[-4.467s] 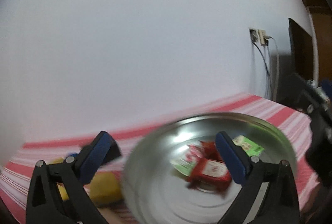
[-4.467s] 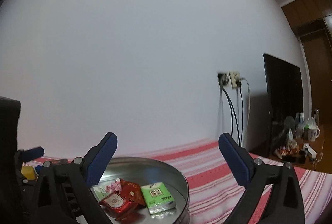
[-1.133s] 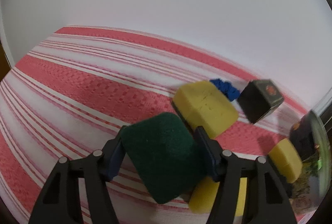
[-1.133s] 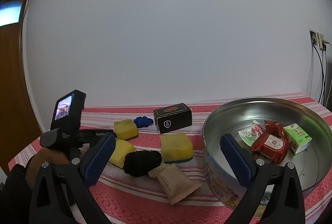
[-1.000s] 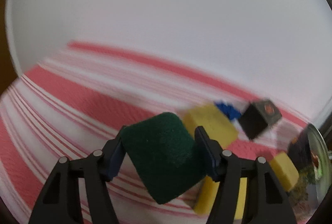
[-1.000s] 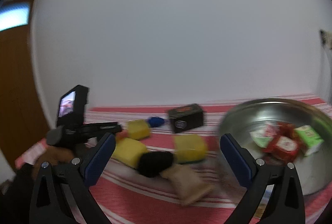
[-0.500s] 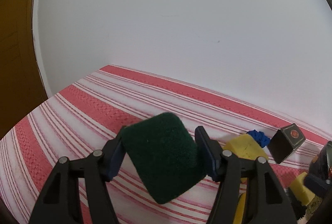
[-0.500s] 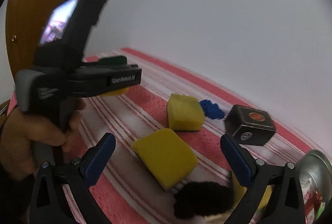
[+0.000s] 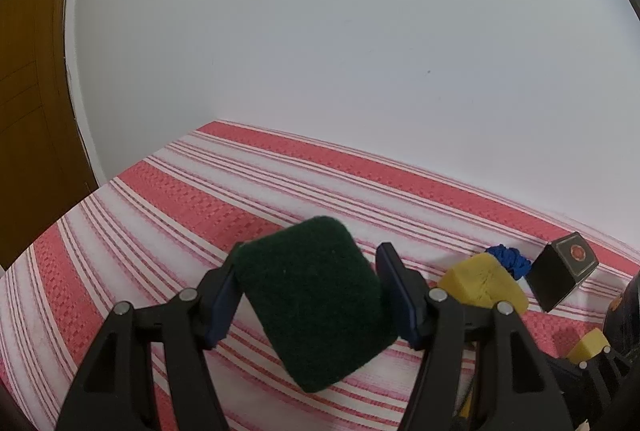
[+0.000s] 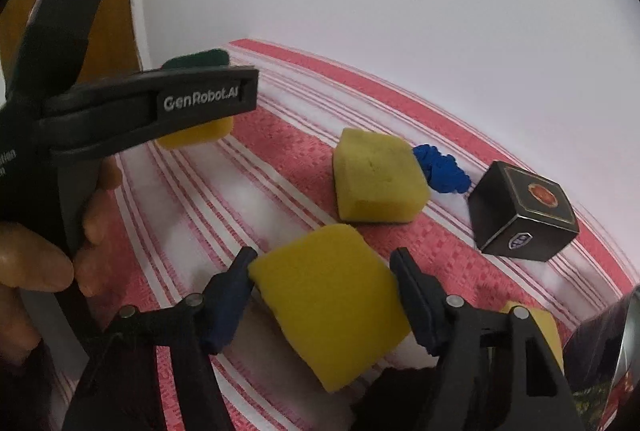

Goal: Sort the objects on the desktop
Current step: 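Grasp the dark green sponge with the left tool while the right tool grasps a yellow sponge, then lift both sponges and carry them over the silver tin bowl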

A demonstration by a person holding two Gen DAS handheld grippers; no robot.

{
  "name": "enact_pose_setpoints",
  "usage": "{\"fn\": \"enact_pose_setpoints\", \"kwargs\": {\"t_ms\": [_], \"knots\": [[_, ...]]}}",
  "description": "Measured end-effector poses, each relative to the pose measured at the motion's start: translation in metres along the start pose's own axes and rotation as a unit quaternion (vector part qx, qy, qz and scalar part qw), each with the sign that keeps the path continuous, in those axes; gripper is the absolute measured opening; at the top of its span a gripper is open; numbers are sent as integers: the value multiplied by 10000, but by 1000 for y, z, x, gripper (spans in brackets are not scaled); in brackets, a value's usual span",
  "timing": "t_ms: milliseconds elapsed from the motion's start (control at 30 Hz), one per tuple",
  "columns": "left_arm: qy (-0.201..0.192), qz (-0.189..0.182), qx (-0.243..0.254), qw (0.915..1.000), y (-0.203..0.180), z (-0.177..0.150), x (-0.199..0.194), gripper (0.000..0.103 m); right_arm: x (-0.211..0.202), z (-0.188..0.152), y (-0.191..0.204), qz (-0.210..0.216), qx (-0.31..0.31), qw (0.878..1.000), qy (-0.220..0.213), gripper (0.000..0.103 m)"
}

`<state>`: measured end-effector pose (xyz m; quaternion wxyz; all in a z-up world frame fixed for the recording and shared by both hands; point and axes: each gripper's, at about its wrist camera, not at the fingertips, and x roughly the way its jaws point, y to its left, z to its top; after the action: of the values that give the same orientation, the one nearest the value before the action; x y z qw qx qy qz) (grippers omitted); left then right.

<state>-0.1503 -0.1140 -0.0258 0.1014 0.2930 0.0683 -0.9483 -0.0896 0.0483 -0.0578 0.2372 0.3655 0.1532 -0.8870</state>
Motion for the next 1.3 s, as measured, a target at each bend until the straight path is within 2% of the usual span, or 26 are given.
{"fn": "enact_pose_setpoints", "kwargs": {"t_ms": [100,167,233,333,433,567,700,1133,1300], "knots": [[30,-20,-14,10000,1,-1,2,64,-13,-4,-7,22,268,9991,-325,68],[35,-43,-12,10000,1,-1,2,64,-30,-9,-17,83,591,9952,-778,68],[-19,-75,11,10000,-1,-1,1,64,-52,-20,-31,227,1083,9834,-1440,68],[-151,-87,83,9998,-4,-2,-3,65,-73,-34,-42,90,1466,9684,-2015,69],[-261,-132,164,9994,-8,-3,-7,65,-78,-38,-44,10,1573,9638,-2154,69],[-368,-150,310,9987,-13,-5,-10,65,-80,-40,-41,-138,1503,9644,-2172,69],[-357,-165,336,9987,-14,-5,-9,65,-95,-56,-30,-266,1411,9645,-2218,69],[-308,-351,357,9983,-19,-6,-11,65,-112,-66,-22,-788,1163,9610,-2380,69],[-403,-386,389,9977,-22,-9,-18,65,-122,-73,-22,-897,1151,9593,-2418,69]]}}
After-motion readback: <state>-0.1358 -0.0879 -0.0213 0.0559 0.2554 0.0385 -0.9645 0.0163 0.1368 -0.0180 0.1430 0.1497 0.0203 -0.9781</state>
